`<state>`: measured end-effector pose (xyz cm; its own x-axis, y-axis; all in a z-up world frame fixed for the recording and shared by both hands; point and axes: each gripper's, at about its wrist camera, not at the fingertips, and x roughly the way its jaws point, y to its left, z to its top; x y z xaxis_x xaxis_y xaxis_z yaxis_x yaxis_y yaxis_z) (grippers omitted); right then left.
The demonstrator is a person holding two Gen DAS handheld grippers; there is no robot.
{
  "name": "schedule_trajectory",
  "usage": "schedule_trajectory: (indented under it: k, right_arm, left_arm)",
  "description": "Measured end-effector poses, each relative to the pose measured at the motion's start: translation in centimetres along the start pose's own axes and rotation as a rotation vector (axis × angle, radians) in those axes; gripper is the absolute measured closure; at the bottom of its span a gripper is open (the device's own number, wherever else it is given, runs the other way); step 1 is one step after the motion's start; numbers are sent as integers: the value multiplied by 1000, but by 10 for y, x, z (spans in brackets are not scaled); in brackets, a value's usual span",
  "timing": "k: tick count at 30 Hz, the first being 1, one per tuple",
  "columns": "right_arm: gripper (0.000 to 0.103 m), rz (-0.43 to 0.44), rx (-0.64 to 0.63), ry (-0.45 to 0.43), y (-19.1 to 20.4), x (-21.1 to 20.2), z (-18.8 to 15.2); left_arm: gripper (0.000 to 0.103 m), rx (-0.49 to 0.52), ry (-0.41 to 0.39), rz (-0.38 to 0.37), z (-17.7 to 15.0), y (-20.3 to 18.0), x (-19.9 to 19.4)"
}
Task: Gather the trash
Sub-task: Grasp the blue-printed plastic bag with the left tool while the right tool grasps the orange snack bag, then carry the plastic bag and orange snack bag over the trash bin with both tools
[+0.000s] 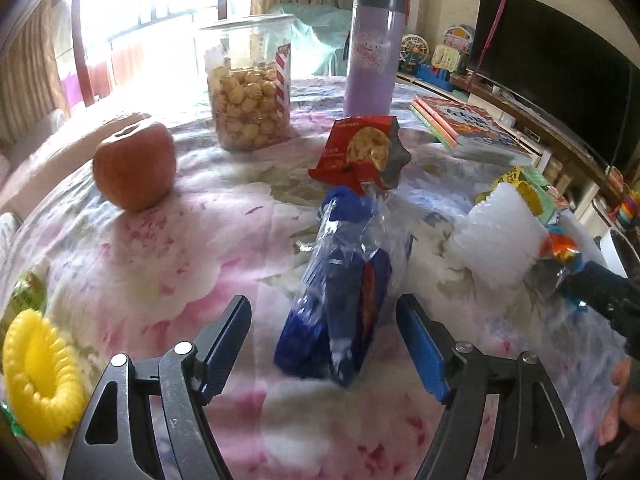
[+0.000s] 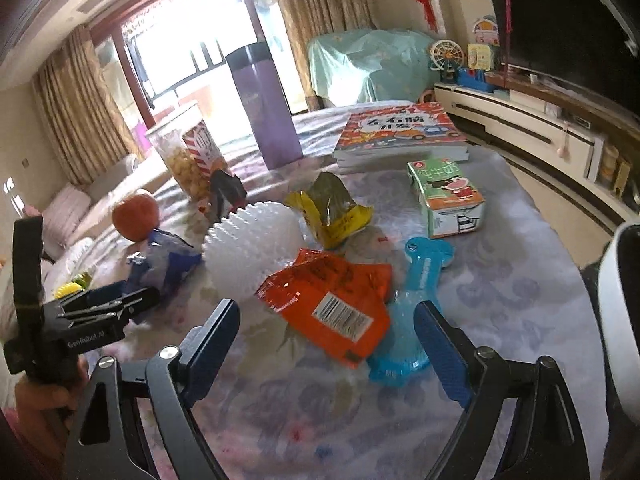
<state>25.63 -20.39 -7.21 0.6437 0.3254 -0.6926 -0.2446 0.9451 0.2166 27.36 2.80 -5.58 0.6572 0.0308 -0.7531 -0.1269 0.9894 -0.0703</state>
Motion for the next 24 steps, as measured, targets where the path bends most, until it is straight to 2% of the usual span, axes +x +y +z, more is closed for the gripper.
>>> schedule_trajectory:
  k: [2, 3, 6, 7, 10, 15, 24]
  right_arm:
    - [35, -12, -14, 9, 1, 6, 0]
    - [47, -20, -19, 17, 1, 9, 0]
    - [69, -16, -27, 17, 2, 9, -2]
    - [72, -8, -26, 14, 1, 7, -3]
    - [75, 13, -10, -1, -1, -2, -6]
    - [76, 41, 40, -11, -10, -20, -14]
    - [76, 71, 102, -35, -23, -60, -35]
  left_arm:
    - [36, 8, 0, -1, 1, -2, 6]
    - [50, 13, 3, -12, 0, -4, 8]
    - [60, 40, 4, -26, -3, -8, 12]
    - [63, 45, 1, -28, -4, -9, 10]
    - [65, 39, -2, -52, -7, -9, 2]
    - [65, 23, 0, -107, -21, -16, -18]
    - [65, 90, 6, -199, -43, -51, -49]
